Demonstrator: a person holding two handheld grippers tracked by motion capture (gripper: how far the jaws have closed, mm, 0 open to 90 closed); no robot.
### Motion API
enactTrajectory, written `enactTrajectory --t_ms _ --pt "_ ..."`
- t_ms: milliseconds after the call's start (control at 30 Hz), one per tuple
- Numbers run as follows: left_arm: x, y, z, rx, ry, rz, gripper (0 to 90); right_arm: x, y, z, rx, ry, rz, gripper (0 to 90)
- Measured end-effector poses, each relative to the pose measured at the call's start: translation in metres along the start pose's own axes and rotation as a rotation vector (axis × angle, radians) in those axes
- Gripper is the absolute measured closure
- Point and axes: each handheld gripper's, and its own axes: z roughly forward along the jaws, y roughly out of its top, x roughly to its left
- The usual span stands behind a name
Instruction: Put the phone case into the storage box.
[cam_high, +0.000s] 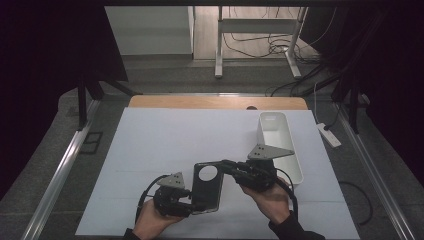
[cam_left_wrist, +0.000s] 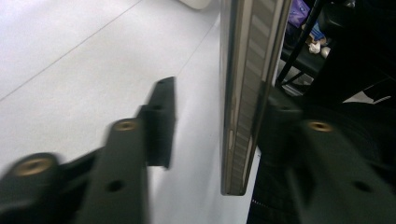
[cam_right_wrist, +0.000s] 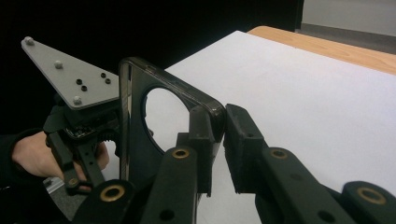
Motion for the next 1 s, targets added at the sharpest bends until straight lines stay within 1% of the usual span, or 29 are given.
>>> enactTrajectory --t_ms 33,67,100,267,333,400,467,500,567,600,700,767,833,867,900,1000 --pt "0.0 0.0 0.0 -0.003 0.007 0.002 43.4 0.0 0.0 0.0 0.003 -0.006 0.003 80.9" --pt "0.0 0.0 0.0 -0.003 0.007 0.002 39.4 0.0 0.0 0.0 0.003 -0.006 0.003 80.9" --pt "0.0 0.0 0.0 -0.006 0.017 0.006 39.4 0.0 0.0 0.0 0.004 -0.006 0.004 80.9" --pt "-0.001 0.001 -0.007 -0.034 0.062 0.016 19.7 -0.001 0.001 -0.002 0.003 -0.013 0.01 80.9" --pt "-0.001 0.001 -0.011 -0.043 0.086 0.016 13.7 -0.002 0.002 -0.004 -0.001 -0.016 0.013 80.9" --pt "-0.001 0.001 -0.014 -0.049 0.095 0.017 9.0 -0.003 0.004 -0.006 -0.003 -0.025 0.013 80.9" --pt "-0.002 0.001 -0.019 -0.061 0.101 0.012 5.8 -0.004 0.005 -0.009 -0.008 -0.032 0.012 80.9" --pt "-0.002 0.001 -0.019 -0.061 0.101 0.012 5.2 -0.004 0.005 -0.009 -0.008 -0.032 0.012 80.9" --pt "-0.002 0.0 -0.024 -0.064 0.108 0.018 3.7 -0.005 0.007 -0.011 -0.009 -0.043 0.011 80.9" --pt "-0.003 -0.001 -0.026 -0.065 0.124 0.021 2.9 -0.005 0.008 -0.012 -0.012 -0.043 0.01 80.9" --pt "-0.005 -0.004 -0.032 -0.069 0.147 0.017 2.6 -0.007 0.009 -0.015 -0.011 -0.056 0.005 80.9" --pt "-0.005 -0.008 -0.037 -0.073 0.176 0.014 2.4 -0.009 0.009 -0.017 -0.015 -0.058 0.011 80.9" --pt "-0.006 -0.012 -0.043 -0.079 0.194 0.011 1.6 -0.012 0.01 -0.02 -0.012 -0.071 0.014 80.9" --pt "-0.006 -0.014 -0.045 -0.078 0.203 0.014 1.4 -0.013 0.01 -0.021 -0.015 -0.071 0.019 80.9" --pt "-0.006 -0.016 -0.047 -0.083 0.208 0.008 1.2 -0.014 0.01 -0.022 -0.016 -0.069 0.021 80.9" --pt "-0.007 -0.022 -0.056 -0.092 0.239 0.004 0.7 -0.018 0.012 -0.025 -0.016 -0.08 0.03 80.9"
